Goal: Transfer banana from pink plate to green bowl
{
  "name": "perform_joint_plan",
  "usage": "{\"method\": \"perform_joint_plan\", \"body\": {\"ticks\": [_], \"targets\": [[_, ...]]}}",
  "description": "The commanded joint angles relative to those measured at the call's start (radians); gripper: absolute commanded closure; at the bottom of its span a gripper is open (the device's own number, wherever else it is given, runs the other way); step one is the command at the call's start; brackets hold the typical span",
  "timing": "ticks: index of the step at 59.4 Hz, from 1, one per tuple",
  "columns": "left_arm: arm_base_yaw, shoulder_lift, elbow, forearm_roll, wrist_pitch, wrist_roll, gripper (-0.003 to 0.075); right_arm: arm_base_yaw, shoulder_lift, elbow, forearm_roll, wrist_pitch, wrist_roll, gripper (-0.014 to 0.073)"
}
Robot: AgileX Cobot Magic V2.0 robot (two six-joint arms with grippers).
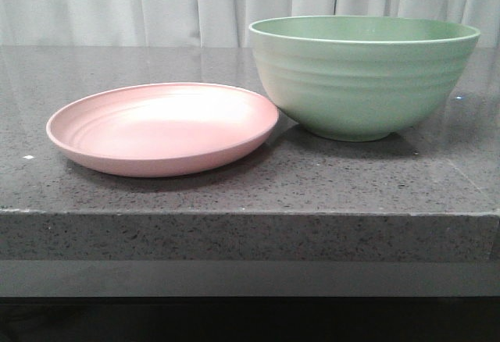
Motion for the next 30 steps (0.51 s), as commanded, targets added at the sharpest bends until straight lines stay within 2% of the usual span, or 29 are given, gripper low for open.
{"method": "perform_joint_plan", "body": {"ticks": [1,22,30], "targets": [[-0.009,-0.026,-0.034,-0.015,-0.072,-0.003,0.0146,-0.006,-0.012,-0.040,-0.076,0.017,-0.015,0.0471],[-0.009,-0.026,-0.034,-0.013,-0.072,-0.003,0.0146,-0.005,0.135,-0.040,-0.081,0.074,-0.015,0.0469],[-0.009,-0.026,-0.034,-0.013,-0.072,-0.003,0.0147,-0.005,0.169,-0.040,-0.081,0.087,-0.015,0.0396]]}}
